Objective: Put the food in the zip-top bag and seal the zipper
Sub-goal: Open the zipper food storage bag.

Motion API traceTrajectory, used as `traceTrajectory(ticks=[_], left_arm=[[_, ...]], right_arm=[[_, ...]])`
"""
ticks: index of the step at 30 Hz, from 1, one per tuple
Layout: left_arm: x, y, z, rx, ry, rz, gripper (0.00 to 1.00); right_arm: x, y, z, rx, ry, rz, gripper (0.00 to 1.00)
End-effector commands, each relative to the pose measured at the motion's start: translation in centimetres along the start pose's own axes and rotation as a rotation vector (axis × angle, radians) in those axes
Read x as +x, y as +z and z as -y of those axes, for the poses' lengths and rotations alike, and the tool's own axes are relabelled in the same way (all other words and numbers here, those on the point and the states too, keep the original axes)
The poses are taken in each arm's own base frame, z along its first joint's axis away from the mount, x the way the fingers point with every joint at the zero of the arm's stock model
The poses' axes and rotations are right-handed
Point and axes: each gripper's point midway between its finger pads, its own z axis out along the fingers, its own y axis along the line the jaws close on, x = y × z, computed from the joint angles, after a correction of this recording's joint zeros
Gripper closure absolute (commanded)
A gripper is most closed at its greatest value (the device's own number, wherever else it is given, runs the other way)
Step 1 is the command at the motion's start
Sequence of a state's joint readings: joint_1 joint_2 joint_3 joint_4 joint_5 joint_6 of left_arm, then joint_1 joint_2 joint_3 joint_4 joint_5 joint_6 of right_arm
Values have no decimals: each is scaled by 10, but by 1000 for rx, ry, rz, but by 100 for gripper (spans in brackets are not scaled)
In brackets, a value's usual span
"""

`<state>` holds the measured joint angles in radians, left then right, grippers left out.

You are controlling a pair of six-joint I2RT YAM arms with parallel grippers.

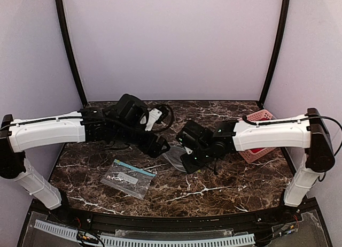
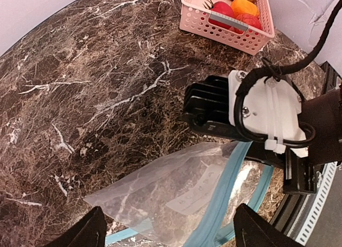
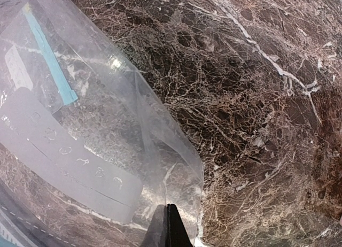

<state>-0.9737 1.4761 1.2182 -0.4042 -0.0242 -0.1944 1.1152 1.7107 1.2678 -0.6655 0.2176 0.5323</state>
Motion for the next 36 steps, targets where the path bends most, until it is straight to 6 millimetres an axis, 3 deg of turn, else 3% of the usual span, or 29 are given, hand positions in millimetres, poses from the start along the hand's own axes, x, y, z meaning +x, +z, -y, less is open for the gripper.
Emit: traceTrajectory(ticks=[1,32,36], left_arm=[[5,1,-8,-63,27,-36,23],[20,-1,-2,-52,68,-65,95],[22,-4,-3,-56,47,-65,99]], right_arm=[[-6,-10,-6,-5,-13,20,100],[-5,-5,-5,33,20,0,100],[-10,-15,-7,11,33,24,84]])
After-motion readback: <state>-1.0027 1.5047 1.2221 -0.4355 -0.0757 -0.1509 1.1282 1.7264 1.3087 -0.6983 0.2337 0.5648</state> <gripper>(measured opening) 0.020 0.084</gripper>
